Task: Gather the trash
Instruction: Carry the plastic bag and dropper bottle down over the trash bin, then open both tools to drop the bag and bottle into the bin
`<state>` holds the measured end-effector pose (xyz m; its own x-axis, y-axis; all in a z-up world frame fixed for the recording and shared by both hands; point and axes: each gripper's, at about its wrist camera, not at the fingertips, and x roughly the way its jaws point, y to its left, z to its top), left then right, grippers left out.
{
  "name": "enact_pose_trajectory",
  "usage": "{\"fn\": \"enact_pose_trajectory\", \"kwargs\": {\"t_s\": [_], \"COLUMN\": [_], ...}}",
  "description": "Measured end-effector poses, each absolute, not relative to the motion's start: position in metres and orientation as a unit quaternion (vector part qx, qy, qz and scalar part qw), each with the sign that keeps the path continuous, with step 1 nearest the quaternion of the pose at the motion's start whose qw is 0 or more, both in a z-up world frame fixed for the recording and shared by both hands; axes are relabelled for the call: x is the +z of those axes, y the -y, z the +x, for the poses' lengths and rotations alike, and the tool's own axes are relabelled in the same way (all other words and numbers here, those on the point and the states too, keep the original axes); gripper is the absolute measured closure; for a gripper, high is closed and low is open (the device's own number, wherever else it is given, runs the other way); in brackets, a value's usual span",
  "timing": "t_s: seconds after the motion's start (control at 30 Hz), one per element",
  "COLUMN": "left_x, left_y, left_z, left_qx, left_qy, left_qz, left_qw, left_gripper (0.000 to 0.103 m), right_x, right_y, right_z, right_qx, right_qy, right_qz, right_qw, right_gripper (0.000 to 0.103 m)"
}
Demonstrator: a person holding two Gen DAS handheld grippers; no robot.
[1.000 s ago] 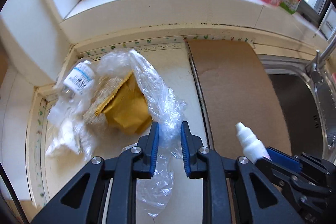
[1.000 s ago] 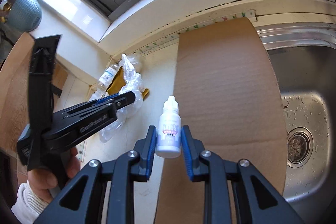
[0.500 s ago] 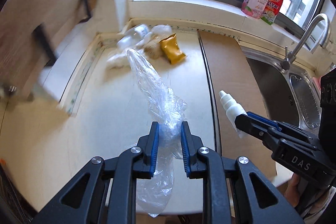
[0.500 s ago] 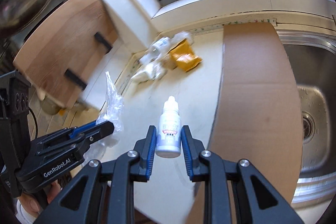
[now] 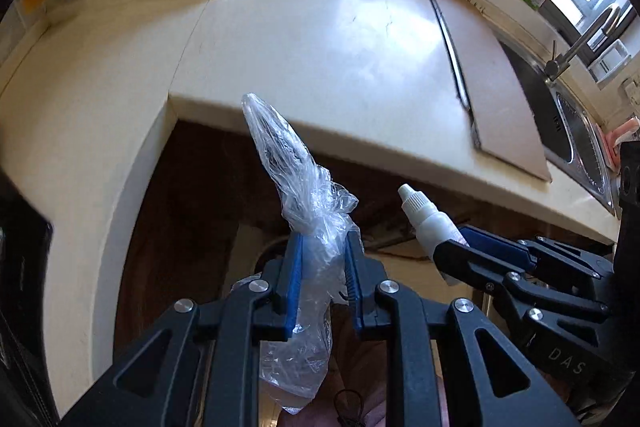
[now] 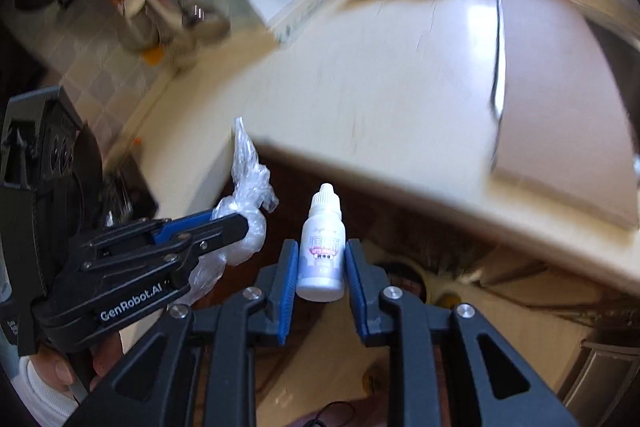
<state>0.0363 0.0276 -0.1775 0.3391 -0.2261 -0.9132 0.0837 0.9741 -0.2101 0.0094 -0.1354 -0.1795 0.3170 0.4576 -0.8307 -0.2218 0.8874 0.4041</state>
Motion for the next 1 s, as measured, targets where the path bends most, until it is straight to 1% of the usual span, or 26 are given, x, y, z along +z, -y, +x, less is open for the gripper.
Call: {"fn": "enact_pose_trajectory", "kwargs": {"t_s": [0.07,0.23,0.5,0.6,0.63,0.67,0.7,0.73,0.77,0.87,1.0], "left_x": [-0.206,-0.294,-0.443,-0.492,-0.506,-0.517,-0.533,-0.543,-0.551,-0.565,-0.562], "left_y": [-0.035,-0.044,-0.048,-0.049,-0.049,-0.047,-0.047,-0.049,-0.053,-0.057,-0.064], "left_z": [0.026,0.014,0.034,0.052,0.058,0.062,0.066,0.069,0.068,0.067,0.065], "left_qx": [-0.090,-0.089,-0.086,-0.083,-0.081,-0.080,-0.075,-0.062,-0.056,-0.043,-0.035], "left_qy": [-0.584,-0.627,-0.689,-0.705,-0.711,-0.717,-0.727,-0.731,-0.731,-0.732,-0.726], "left_qz": [-0.073,-0.099,-0.135,-0.143,-0.146,-0.147,-0.147,-0.141,-0.139,-0.136,-0.140], "left_qw": [0.803,0.768,0.707,0.689,0.683,0.677,0.667,0.665,0.666,0.667,0.672], "left_gripper": [0.085,0.085,0.083,0.080,0.074,0.060,0.050,0.043,0.040,0.038,0.034], "right_x": [-0.210,-0.307,-0.434,-0.476,-0.489,-0.501,-0.512,-0.521,-0.529,-0.539,-0.534], "right_y": [0.126,0.115,0.112,0.110,0.108,0.107,0.101,0.099,0.099,0.100,0.104], "right_z": [0.001,-0.008,0.006,0.019,0.024,0.028,0.032,0.037,0.041,0.049,0.053], "right_qx": [0.212,0.191,0.175,0.171,0.166,0.156,0.152,0.146,0.143,0.137,0.136], "right_qy": [-0.572,-0.636,-0.667,-0.673,-0.677,-0.681,-0.684,-0.686,-0.687,-0.685,-0.686], "right_qz": [0.102,0.085,0.071,0.065,0.060,0.052,0.045,0.036,0.030,0.023,0.026], "right_qw": [0.786,0.742,0.721,0.717,0.714,0.713,0.712,0.711,0.712,0.715,0.714], "right_gripper": [0.079,0.079,0.079,0.078,0.078,0.078,0.077,0.075,0.071,0.067,0.066]}}
